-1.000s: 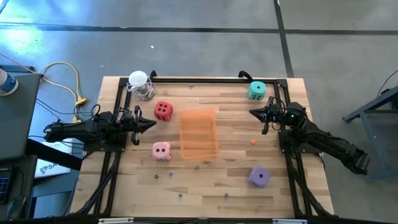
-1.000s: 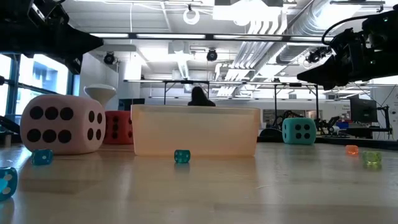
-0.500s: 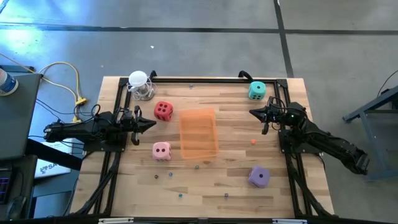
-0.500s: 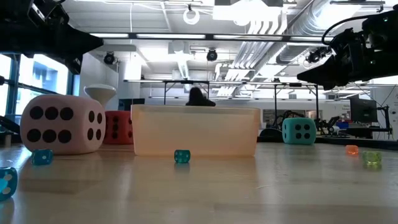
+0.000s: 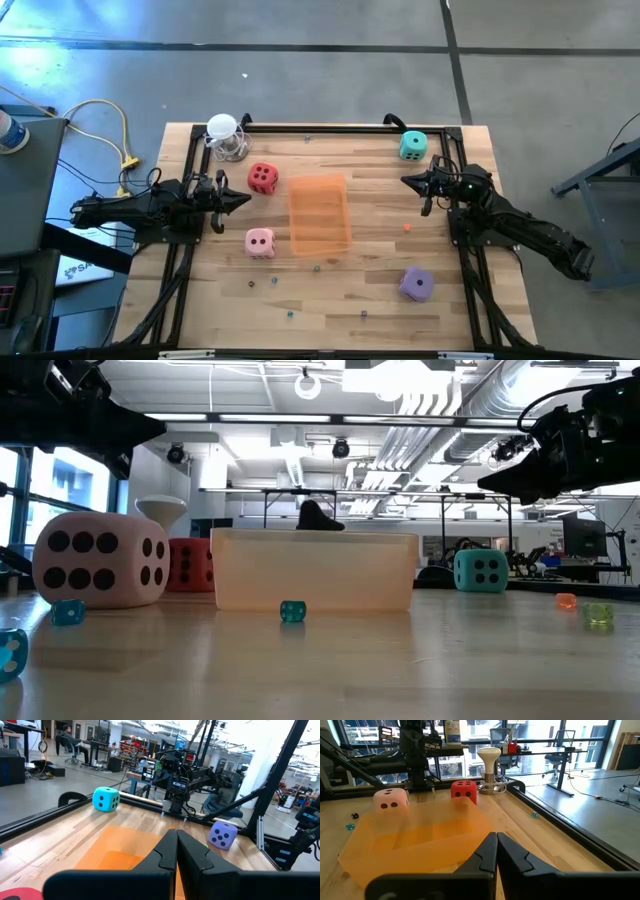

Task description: Pick & Place Dice

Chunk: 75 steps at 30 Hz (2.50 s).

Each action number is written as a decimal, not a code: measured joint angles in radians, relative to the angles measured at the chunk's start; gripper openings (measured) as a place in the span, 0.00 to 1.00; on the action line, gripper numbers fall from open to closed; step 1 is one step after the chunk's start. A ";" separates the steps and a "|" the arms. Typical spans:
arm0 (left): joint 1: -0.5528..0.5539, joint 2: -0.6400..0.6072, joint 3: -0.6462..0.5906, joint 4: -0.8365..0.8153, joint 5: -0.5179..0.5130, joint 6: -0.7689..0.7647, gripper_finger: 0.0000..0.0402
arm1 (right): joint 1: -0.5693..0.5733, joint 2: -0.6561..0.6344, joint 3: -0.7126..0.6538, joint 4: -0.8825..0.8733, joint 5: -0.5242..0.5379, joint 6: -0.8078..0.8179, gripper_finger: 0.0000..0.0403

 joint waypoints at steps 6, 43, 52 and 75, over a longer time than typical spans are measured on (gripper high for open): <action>0.000 0.000 0.000 0.000 0.000 0.000 0.00 | 0.000 0.000 0.000 0.000 -0.001 0.000 0.00; 0.000 0.010 0.000 0.009 0.000 0.086 0.00 | 0.000 0.000 0.000 0.046 -0.077 0.459 0.00; -0.002 0.065 0.000 0.007 0.000 0.075 0.00 | 0.104 -0.003 0.072 0.328 -0.208 0.309 0.00; -0.003 0.190 0.000 0.011 0.004 -0.027 0.00 | 0.871 0.238 0.368 -0.352 0.503 0.315 0.00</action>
